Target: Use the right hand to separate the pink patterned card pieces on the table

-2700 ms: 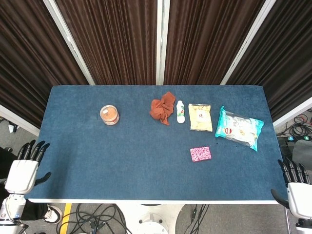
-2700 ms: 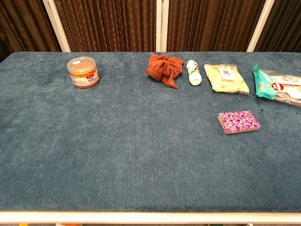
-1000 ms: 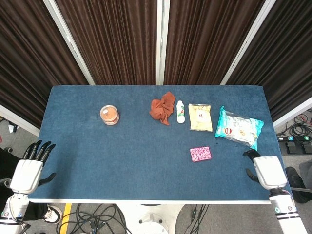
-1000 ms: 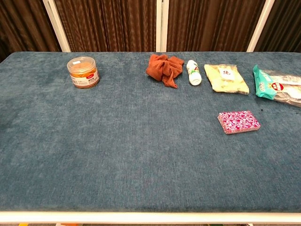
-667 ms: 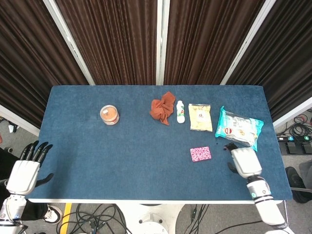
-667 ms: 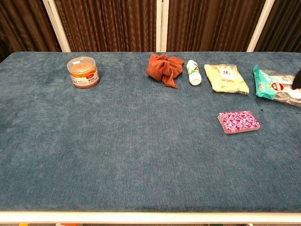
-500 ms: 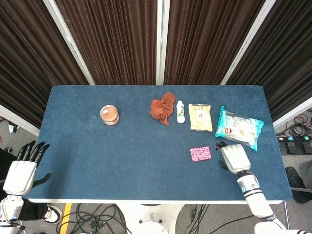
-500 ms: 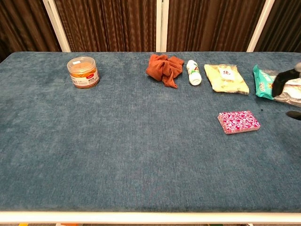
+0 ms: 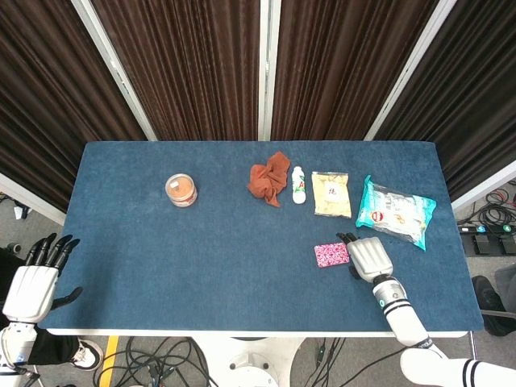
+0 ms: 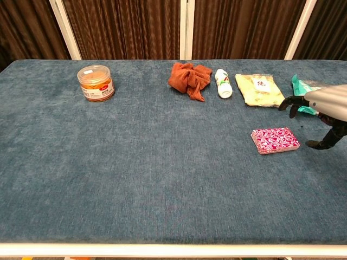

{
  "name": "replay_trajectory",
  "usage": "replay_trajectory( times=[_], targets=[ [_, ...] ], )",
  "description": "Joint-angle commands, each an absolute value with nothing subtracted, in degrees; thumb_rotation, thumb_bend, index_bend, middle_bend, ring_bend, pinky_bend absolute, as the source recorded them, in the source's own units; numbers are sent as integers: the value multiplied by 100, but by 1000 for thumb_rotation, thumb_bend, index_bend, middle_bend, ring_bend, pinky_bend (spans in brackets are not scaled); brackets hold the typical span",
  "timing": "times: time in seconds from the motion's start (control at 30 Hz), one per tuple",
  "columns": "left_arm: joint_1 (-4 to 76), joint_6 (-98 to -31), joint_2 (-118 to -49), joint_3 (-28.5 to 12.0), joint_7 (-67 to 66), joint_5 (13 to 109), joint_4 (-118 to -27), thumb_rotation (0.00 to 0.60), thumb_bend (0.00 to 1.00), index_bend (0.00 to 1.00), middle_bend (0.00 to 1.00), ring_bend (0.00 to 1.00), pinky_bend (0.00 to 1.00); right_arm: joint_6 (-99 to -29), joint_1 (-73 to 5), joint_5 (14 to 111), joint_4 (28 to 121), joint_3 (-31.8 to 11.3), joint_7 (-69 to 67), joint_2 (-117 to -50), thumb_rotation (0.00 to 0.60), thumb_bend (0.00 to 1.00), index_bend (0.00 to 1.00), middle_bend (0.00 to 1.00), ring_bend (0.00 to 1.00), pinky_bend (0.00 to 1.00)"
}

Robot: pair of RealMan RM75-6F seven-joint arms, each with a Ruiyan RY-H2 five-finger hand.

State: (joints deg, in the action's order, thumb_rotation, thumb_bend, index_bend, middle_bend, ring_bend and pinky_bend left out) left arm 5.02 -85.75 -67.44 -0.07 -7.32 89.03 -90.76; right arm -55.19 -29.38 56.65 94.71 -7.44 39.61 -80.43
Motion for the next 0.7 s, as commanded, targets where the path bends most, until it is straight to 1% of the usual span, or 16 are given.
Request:
replay_trajectory(
  times=[0.03, 0.23, 0.57, 0.7],
  targets=[
    [487, -8571, -6746, -4, -692, 8880, -9044, 600, 151, 121, 89, 0, 106, -5511, -3019, 5578, 9397, -702, 4005, -8119, 600, 195, 141, 219, 861, 967],
    [461, -8583, -6728, -10, -581, 8843, -8994, 600, 150, 121, 89, 0, 106, -5532, -3169, 5422, 9229, -627, 4056, -8293, 600, 193, 139, 219, 861, 967],
    [457, -8591, -6709, -23, -499, 8848, -8963, 600, 150, 121, 89, 0, 106, -5646, -3360, 5266, 9043, -563, 4116, -8524, 600, 193, 223, 228, 861, 966],
    [464, -8570, -6723, -28, -485, 8834, -8928, 600, 150, 121, 89, 0, 106, -5686, -3427, 5139, 9021, -548, 4188, -8567, 600, 193, 228, 229, 861, 966]
  ],
)
